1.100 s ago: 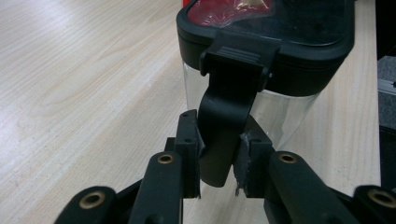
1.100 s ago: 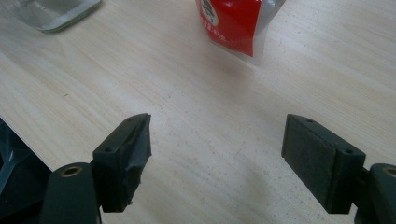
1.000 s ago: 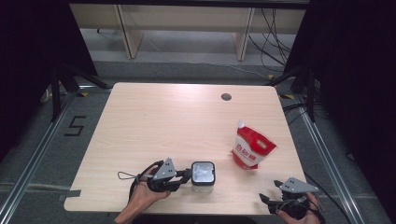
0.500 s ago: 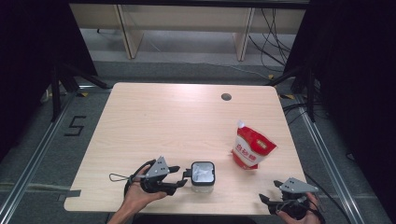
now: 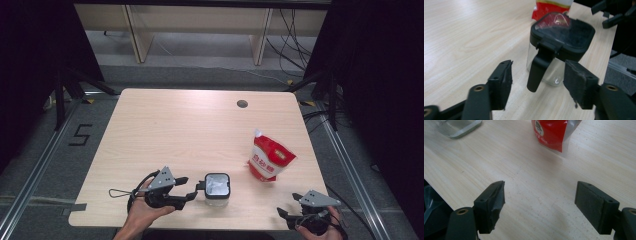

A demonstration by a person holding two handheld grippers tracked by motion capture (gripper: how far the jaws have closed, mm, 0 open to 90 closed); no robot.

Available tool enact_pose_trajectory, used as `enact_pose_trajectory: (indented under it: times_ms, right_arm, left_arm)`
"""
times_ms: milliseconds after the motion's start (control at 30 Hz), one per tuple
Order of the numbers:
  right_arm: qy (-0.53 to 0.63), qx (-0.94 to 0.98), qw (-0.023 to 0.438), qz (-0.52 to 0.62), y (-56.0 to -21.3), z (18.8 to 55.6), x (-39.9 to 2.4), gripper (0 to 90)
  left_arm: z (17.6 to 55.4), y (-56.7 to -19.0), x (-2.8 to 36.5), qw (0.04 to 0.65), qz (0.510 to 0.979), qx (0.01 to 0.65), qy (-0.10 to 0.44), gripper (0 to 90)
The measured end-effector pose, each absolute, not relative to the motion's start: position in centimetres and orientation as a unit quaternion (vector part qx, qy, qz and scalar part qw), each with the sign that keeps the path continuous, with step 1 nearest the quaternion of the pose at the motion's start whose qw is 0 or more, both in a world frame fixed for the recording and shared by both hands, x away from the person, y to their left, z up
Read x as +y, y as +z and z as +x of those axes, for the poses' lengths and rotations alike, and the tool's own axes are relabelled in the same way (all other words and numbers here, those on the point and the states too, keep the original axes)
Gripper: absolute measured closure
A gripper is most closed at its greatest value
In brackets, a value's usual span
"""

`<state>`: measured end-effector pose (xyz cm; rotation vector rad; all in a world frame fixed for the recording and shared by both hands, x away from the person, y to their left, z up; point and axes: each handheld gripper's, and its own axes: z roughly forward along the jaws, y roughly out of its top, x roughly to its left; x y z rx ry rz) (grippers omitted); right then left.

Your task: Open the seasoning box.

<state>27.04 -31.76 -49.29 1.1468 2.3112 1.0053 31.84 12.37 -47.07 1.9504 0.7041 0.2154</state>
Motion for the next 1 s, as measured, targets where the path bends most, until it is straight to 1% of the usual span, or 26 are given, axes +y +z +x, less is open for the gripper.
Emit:
enact_pose_trajectory:
  times_ms: [100,133,167,233,267,300,333,400,500,533,633,733,900,933,1000]
  right_arm:
    - [0.356,0.82,0.184,0.41,-49.2,26.9,-31.6,25.1]
    - [0.358,0.824,0.185,0.399,-49.2,27.0,-31.6,25.1]
    - [0.361,0.823,0.186,0.397,-49.2,27.0,-31.6,25.1]
    - [0.365,0.822,0.184,0.396,-49.1,27.0,-31.4,25.4]
    - [0.369,0.817,0.177,0.406,-49.1,26.8,-31.0,26.0]
    - [0.369,0.817,0.177,0.406,-49.1,26.8,-31.0,26.0]
    - [0.374,0.819,0.183,0.393,-49.1,26.9,-31.1,26.9]
    - [0.383,0.819,0.178,0.389,-48.8,26.6,-30.8,32.2]
    - [0.387,0.817,0.18,0.387,-48.8,26.6,-30.6,34.3]
    - [0.39,0.819,0.184,0.378,-48.8,26.8,-30.7,35.3]
    - [0.393,0.818,0.175,0.382,-48.8,26.6,-30.3,36.6]
    - [0.4,0.827,0.179,0.353,-48.7,26.9,-30.0,40.5]
    - [0.398,0.834,0.179,0.338,-48.6,26.8,-29.1,44.1]
    - [0.398,0.837,0.18,0.33,-48.5,26.9,-28.7,47.1]
    - [0.398,0.837,0.173,0.333,-48.5,26.8,-28.3,47.5]
  left_arm:
    - [31.9,-46.6,12.7,0.511,0.805,0.286,0.092,52.7]
    - [31.8,-46.3,12.8,0.517,0.801,0.287,0.096,52.7]
    - [31.9,-46.1,12.9,0.522,0.8,0.277,0.102,55.9]
    - [31.7,-45.8,13.0,0.531,0.792,0.282,0.107,64.6]
    - [31.7,-45.4,12.8,0.524,0.798,0.272,0.118,72.5]
    - [31.7,-45.4,12.8,0.524,0.798,0.272,0.118,75.3]
    - [31.7,-45.3,12.7,0.519,0.803,0.268,0.119,75.3]
    - [31.8,-45.1,12.0,0.526,0.802,0.256,0.118,81.8]
    - [31.8,-44.9,11.5,0.527,0.803,0.254,0.115,85.8]
    - [31.9,-44.9,11.2,0.526,0.805,0.25,0.115,85.8]
    - [32.2,-45.0,10.6,0.523,0.807,0.247,0.119,88.0]
    - [32.2,-45.4,10.1,0.52,0.809,0.247,0.118,88.2]
    - [32.1,-45.6,9.7,0.516,0.812,0.245,0.118,87.2]
    - [32.1,-45.6,9.6,0.517,0.812,0.246,0.118,87.0]
    - [32.1,-45.6,9.7,0.517,0.812,0.245,0.118,86.5]
